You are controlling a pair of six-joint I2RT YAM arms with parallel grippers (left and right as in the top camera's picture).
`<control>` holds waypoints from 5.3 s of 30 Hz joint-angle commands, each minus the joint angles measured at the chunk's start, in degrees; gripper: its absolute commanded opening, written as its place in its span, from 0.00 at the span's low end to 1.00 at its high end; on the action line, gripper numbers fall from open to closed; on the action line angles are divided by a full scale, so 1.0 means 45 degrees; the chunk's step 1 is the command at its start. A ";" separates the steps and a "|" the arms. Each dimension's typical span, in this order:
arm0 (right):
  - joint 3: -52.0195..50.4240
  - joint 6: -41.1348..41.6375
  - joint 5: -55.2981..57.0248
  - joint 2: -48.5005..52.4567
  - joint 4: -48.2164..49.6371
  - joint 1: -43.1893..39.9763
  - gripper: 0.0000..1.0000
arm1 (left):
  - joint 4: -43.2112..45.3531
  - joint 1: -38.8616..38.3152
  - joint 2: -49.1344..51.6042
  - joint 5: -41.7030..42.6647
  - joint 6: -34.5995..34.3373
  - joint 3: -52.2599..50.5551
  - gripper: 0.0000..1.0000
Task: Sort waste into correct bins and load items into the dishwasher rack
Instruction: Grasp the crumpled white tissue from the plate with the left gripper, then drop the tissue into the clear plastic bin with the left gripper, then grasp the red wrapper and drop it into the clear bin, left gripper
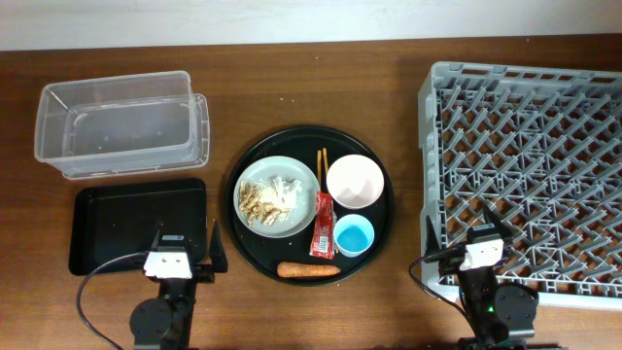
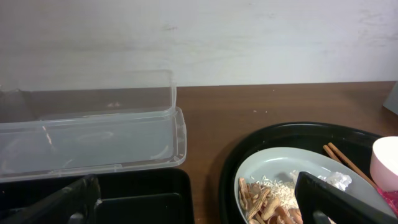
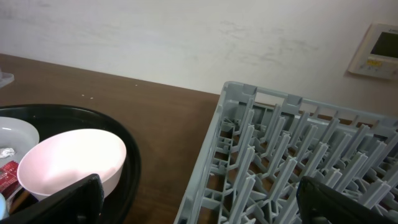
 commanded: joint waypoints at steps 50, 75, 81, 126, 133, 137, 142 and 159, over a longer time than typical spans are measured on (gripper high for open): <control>1.0652 0.1049 0.0282 0.9942 -0.9015 0.0058 0.98 | -1.0035 0.0083 1.3381 0.0539 -0.0758 1.3493 0.99; 1.1162 0.1802 0.0107 1.2133 -1.0020 0.0053 0.98 | -0.4138 -0.5260 2.2955 0.1069 -0.0952 1.3610 0.21; 1.1162 0.1797 0.0107 1.2133 -1.0069 0.0053 0.98 | -0.4133 -0.4517 2.0434 -0.1943 -0.0952 1.4615 0.13; 1.1162 0.1807 0.0049 1.2133 -1.0166 0.0058 0.98 | -0.8369 -0.6397 2.3241 0.6596 -0.5809 1.3784 0.60; 1.1162 0.1807 0.0049 1.2133 -1.0166 0.0058 0.98 | -0.8325 -0.6397 2.3270 0.6640 -0.5809 1.3784 0.05; 1.1162 0.1802 0.0049 1.2133 -1.0166 0.0058 0.98 | -0.8723 -0.6139 2.3178 0.6067 -0.5799 1.4421 0.00; 1.1162 0.1802 0.0053 1.2133 -1.0166 0.0058 0.98 | -1.0656 -0.3424 2.0822 0.3196 -0.3444 1.7811 0.00; 1.1162 0.1802 0.0058 1.2133 -1.0151 0.0058 0.98 | -0.8786 0.0233 2.0779 0.3385 -0.2637 1.8574 0.53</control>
